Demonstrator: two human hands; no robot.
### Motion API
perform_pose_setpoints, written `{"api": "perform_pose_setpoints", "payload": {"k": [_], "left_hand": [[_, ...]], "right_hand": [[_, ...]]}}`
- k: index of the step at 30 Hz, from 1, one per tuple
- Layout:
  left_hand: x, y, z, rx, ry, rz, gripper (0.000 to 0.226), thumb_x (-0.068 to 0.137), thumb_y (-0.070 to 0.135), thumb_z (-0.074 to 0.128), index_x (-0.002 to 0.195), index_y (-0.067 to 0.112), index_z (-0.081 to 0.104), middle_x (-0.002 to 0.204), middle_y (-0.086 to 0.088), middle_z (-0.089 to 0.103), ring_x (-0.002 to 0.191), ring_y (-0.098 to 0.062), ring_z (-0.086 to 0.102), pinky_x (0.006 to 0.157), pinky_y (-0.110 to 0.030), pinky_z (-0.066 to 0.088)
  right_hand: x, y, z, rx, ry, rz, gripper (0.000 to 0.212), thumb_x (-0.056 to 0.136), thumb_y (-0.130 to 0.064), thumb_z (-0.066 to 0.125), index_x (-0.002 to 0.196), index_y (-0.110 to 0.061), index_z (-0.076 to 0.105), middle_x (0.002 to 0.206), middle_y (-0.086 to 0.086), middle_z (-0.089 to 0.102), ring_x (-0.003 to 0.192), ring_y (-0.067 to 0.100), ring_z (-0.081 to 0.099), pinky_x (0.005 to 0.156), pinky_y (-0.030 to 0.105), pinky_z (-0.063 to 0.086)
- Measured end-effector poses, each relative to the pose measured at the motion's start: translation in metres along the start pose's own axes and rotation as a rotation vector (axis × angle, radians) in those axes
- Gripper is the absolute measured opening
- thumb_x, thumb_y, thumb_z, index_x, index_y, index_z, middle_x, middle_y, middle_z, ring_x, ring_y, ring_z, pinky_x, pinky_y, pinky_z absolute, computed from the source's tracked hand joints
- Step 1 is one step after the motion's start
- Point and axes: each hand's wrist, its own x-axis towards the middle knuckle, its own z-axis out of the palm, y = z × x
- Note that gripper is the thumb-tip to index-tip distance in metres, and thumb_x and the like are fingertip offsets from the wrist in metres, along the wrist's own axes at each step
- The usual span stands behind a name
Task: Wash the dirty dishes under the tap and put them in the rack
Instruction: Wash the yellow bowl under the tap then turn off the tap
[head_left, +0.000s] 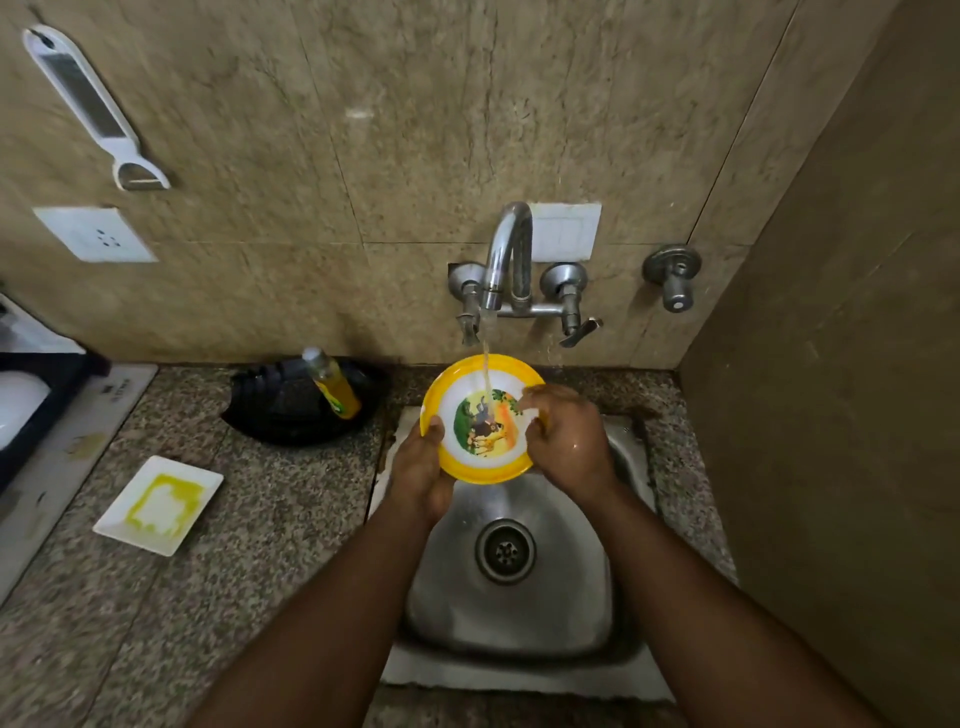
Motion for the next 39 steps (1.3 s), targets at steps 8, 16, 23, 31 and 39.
{"api": "perform_pose_setpoints", "payload": {"k": [8, 16, 23, 31, 39], "left_hand": [[-0.016, -0.004, 0.018, 0.160, -0.049, -0.108, 0.028, 0.108, 0.019, 0.049, 0.134, 0.019, 0.061, 0.126, -0.011, 0.070, 0.114, -0.035, 0.066, 0.085, -0.050, 0.059], [-0.009, 0.001, -0.004, 0.830, 0.083, 0.455, 0.028, 0.095, 0.042, 0.054, 0.111, 0.027, 0.073, 0.102, -0.001, 0.077, 0.096, -0.026, 0.072, 0.084, -0.052, 0.060], [-0.022, 0.022, 0.004, 1.172, 0.177, 0.792, 0.043, 0.096, 0.043, 0.043, 0.128, 0.028, 0.068, 0.108, -0.003, 0.075, 0.096, -0.028, 0.070, 0.080, -0.043, 0.057], [-0.035, 0.028, 0.001, 1.620, 0.121, 1.033, 0.069, 0.088, 0.019, 0.068, 0.152, 0.030, 0.045, 0.144, -0.014, 0.056, 0.120, -0.036, 0.058, 0.083, -0.048, 0.057], [-0.039, 0.019, -0.006, 1.635, 0.142, 1.057, 0.078, 0.078, 0.021, 0.082, 0.150, 0.025, 0.050, 0.137, -0.015, 0.059, 0.114, -0.036, 0.060, 0.078, -0.043, 0.055]], "right_hand": [[0.010, 0.009, -0.017, 0.049, 0.253, 0.178, 0.044, 0.063, 0.009, 0.061, 0.100, -0.009, 0.076, 0.099, 0.009, 0.074, 0.089, 0.025, 0.069, 0.080, 0.022, 0.048], [0.031, 0.012, -0.025, 0.199, 0.213, 0.477, 0.040, 0.089, -0.029, 0.072, 0.125, -0.014, 0.064, 0.099, 0.003, 0.076, 0.090, 0.020, 0.072, 0.085, 0.033, 0.057], [0.081, -0.006, -0.043, -0.002, 0.370, 0.391, 0.024, 0.096, -0.031, 0.060, 0.092, -0.013, 0.076, 0.083, 0.006, 0.075, 0.073, 0.021, 0.065, 0.062, 0.026, 0.042], [0.087, -0.019, -0.040, -0.536, 0.095, 0.247, 0.023, 0.095, -0.015, 0.057, 0.115, -0.012, 0.068, 0.093, 0.013, 0.074, 0.084, 0.032, 0.072, 0.069, 0.030, 0.054], [0.057, -0.026, -0.037, -0.508, 0.023, 0.208, 0.081, 0.090, -0.014, 0.059, 0.160, -0.018, 0.018, 0.110, 0.014, 0.067, 0.085, 0.033, 0.066, 0.069, 0.037, 0.052]]}}
